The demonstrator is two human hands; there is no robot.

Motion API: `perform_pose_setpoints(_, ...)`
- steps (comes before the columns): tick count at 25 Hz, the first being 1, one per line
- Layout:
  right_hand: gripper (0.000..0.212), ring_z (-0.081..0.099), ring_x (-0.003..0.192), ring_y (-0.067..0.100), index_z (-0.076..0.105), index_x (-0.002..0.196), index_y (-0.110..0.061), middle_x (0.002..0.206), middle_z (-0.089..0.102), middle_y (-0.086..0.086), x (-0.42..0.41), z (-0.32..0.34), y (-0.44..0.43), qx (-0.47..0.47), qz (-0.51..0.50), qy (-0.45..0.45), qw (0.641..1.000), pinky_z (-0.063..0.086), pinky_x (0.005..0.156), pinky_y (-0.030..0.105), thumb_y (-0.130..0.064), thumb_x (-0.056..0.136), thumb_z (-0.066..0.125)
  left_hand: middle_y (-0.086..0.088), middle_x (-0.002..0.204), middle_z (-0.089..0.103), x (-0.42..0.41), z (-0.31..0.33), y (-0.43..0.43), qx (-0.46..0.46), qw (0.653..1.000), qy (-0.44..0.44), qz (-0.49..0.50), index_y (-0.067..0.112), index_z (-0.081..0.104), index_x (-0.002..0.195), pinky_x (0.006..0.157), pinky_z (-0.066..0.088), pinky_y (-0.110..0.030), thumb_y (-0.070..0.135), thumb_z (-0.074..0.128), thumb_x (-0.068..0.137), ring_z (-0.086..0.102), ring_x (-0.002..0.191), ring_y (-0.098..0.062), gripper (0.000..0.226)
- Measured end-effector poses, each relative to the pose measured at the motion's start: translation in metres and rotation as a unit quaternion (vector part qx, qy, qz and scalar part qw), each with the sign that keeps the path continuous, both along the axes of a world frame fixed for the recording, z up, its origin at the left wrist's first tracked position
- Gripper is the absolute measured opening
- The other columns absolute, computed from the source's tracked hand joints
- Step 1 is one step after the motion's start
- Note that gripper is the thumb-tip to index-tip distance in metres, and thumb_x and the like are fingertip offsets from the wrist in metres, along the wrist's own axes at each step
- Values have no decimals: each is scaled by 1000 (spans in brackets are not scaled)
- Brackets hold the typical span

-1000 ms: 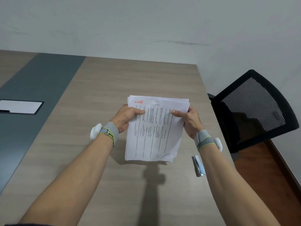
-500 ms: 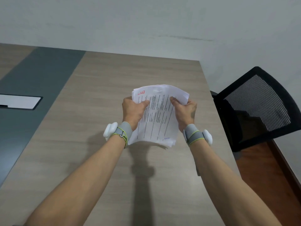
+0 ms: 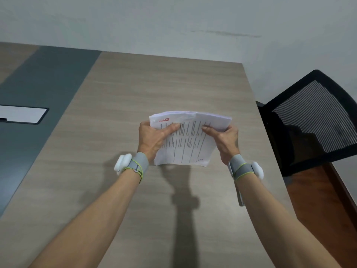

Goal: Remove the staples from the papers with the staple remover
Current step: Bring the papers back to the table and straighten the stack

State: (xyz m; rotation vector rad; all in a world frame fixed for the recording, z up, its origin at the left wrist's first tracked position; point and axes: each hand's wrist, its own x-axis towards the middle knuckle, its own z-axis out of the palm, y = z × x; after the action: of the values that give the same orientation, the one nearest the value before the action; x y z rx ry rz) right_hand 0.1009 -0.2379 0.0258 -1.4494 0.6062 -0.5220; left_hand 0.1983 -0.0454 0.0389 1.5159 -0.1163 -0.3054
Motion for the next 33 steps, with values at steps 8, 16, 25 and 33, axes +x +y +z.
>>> perform_pose_setpoints(8,44,74,94,38,76,96,1,98,79,17,5,3,-23,-15,93,41,995,60,87,49,-17,59,93,-8,92,81,22,-9,13,-25,993,-4,-112,13,82,87,66,61,-28,13,93,63,79,82,-22,27)
perform_pose_setpoints(16,20,75,82,29,77,83,-11,89,79,9,21,8,3,-1,17,-4,1000,62,80,48,-7,68,89,-4,82,81,21,-14,-6,-25,999,10,-23,15,81,78,66,61,-32,11,87,72,79,74,-20,10)
perform_pose_setpoints(25,20,73,71,13,81,74,-18,78,79,-4,27,-5,-6,-45,-10,-79,996,59,66,30,-19,59,94,7,83,81,25,-16,-1,-54,992,-104,-44,29,82,78,64,61,-25,15,87,71,79,76,-13,16)
perform_pose_setpoints(33,23,76,83,26,79,81,-15,86,80,4,23,-9,-11,-33,61,-73,995,62,74,42,-7,63,91,2,94,81,26,-33,6,-31,992,-91,-86,29,81,85,71,64,-34,12,87,72,79,85,-19,22)
